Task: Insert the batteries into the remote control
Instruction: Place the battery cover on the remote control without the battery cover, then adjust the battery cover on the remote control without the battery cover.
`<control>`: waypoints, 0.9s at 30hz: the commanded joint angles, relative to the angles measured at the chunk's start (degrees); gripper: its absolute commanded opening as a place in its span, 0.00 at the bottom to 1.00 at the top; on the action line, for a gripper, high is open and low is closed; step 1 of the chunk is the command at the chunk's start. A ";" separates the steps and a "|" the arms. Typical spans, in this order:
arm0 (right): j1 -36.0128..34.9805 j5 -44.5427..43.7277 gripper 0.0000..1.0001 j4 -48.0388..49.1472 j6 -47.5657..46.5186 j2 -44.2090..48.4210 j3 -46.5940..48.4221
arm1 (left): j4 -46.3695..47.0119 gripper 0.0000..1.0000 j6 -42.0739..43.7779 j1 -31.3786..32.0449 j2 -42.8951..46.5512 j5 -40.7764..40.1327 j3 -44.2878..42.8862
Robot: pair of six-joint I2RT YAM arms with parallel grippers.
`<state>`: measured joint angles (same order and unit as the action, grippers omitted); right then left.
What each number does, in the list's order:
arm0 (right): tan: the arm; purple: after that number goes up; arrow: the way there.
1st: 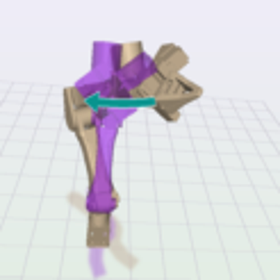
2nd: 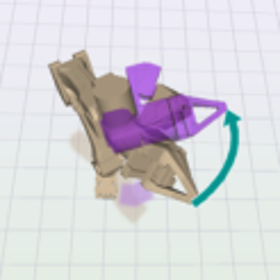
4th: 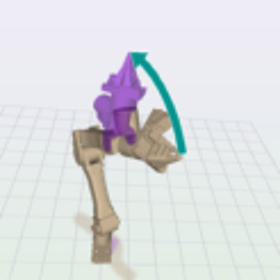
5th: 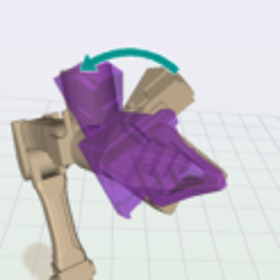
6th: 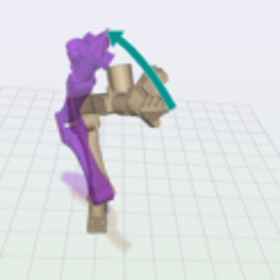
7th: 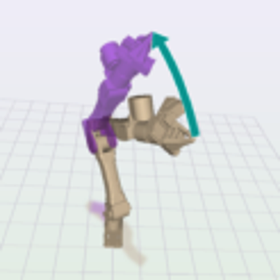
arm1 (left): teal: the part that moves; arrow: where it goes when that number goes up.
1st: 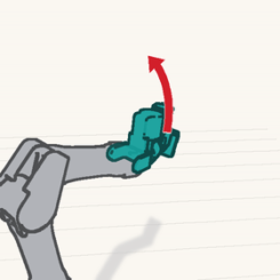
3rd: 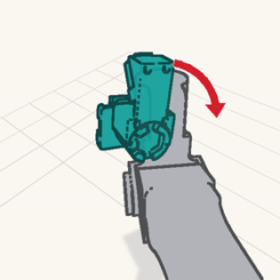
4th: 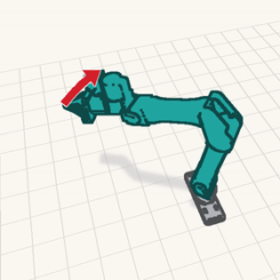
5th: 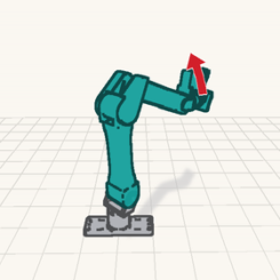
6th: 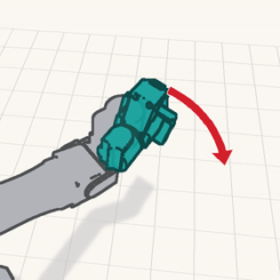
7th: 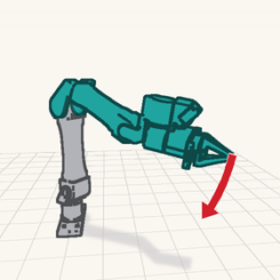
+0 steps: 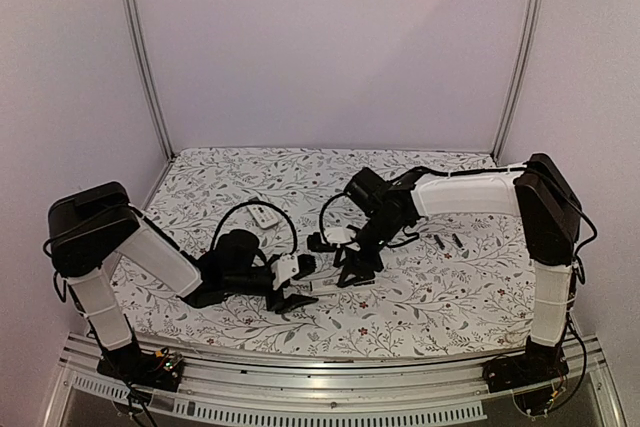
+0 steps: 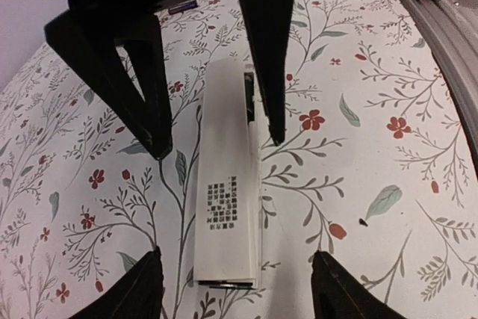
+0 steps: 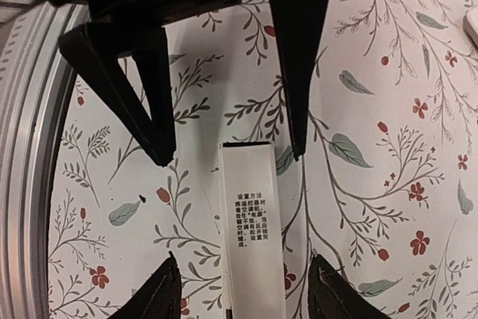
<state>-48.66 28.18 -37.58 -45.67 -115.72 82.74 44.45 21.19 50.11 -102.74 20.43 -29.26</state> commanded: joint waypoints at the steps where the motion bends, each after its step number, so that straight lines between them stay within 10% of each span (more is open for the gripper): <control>1: 1.68 5.59 0.58 5.37 3.96 7.12 -1.17 | -3.28 0.70 1.78 -0.80 1.57 0.56 0.22; 12: 10.67 -18.56 0.53 17.80 51.26 20.75 -13.52 | -6.86 0.67 0.48 -1.80 0.10 1.55 -3.82; 27: 10.70 -10.10 0.45 22.98 69.80 19.07 -25.80 | -6.87 0.64 -0.06 -2.62 -2.77 2.85 -5.99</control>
<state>-37.82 15.05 -17.76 19.09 -95.24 58.30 38.20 21.76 48.07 -104.51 22.28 -34.37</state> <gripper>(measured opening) 0.475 0.649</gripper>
